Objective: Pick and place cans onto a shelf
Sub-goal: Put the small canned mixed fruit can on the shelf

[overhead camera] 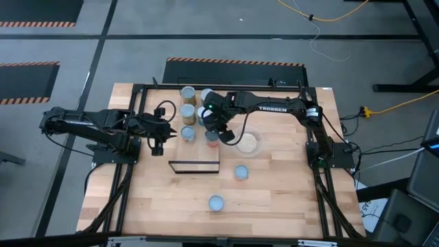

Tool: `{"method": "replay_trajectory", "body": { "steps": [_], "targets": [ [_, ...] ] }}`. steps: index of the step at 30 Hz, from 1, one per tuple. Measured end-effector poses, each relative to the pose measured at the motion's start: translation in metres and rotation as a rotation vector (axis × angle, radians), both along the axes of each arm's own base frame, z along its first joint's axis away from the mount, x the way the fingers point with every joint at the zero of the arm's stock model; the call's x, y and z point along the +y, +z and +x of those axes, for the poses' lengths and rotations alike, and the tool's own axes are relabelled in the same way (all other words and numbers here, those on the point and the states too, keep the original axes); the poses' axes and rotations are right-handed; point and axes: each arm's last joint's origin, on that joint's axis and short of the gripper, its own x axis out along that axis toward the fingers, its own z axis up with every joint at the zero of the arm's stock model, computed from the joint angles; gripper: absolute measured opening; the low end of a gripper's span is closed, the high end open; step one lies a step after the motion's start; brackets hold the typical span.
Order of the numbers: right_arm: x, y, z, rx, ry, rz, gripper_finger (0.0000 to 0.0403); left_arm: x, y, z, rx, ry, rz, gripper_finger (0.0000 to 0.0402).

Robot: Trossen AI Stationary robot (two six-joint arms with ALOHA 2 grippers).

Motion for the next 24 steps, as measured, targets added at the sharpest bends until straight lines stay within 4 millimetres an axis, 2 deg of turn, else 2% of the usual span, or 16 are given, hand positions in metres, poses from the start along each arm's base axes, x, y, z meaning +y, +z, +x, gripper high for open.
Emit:
{"method": "replay_trajectory", "body": {
  "steps": [9, 14, 19, 24],
  "targets": [
    [0.000, 0.001, 0.002, -0.023, -0.001, -0.007, 0.0072, 0.000, 0.000, 0.000, 0.000, 0.000, 0.000, 0.0058],
    [0.003, 0.006, 0.001, -0.019, -0.027, -0.071, 0.0072, 0.000, 0.000, 0.000, 0.000, 0.000, 0.000, 0.0058],
    [0.016, 0.016, -0.005, -0.005, -0.030, -0.117, 0.0071, 0.000, 0.000, 0.000, 0.000, -0.001, 0.000, 0.0058],
    [0.030, 0.019, -0.007, 0.026, -0.130, -0.039, 0.0071, 0.000, 0.000, 0.000, 0.000, -0.005, -0.004, 0.0058]
  ]
}}
